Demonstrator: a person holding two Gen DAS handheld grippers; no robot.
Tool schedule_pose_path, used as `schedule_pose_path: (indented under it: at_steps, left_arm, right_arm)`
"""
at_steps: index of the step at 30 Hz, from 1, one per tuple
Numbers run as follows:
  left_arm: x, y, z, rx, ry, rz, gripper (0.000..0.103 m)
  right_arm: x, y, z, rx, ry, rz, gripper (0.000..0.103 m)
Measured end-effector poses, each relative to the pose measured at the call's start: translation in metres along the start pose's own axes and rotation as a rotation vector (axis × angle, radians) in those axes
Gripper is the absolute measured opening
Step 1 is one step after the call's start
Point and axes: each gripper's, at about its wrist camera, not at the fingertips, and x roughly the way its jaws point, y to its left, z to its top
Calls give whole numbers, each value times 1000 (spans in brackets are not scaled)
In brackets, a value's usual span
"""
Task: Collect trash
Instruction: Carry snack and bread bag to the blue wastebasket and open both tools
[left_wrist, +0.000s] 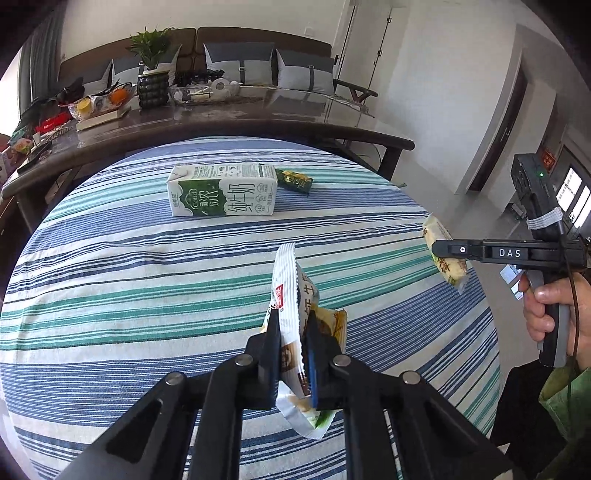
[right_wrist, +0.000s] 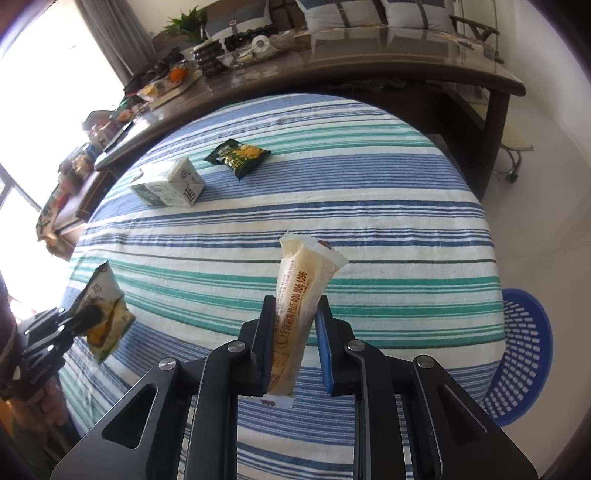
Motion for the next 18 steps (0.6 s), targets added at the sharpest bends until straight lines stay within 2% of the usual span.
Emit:
schedule_pose_path:
  at_steps: [3,7,12,18]
  left_arm:
    - [-4,-32,16,46,-13,-37,11]
    - [1,-87,40,111,-14,-105,11]
    - [28,-163,63,192,10,-183,11]
    - [72,-254,81,273,47,-257,11]
  right_arm:
    - [-25,-10,-6,-27,-19,-3,19]
    - [-58,-45,-9,-3,-46,-34,19]
    - [-91,-111,-16,68,-69,-136,19]
    - [-109,-192,-33,161,-39,-232,19]
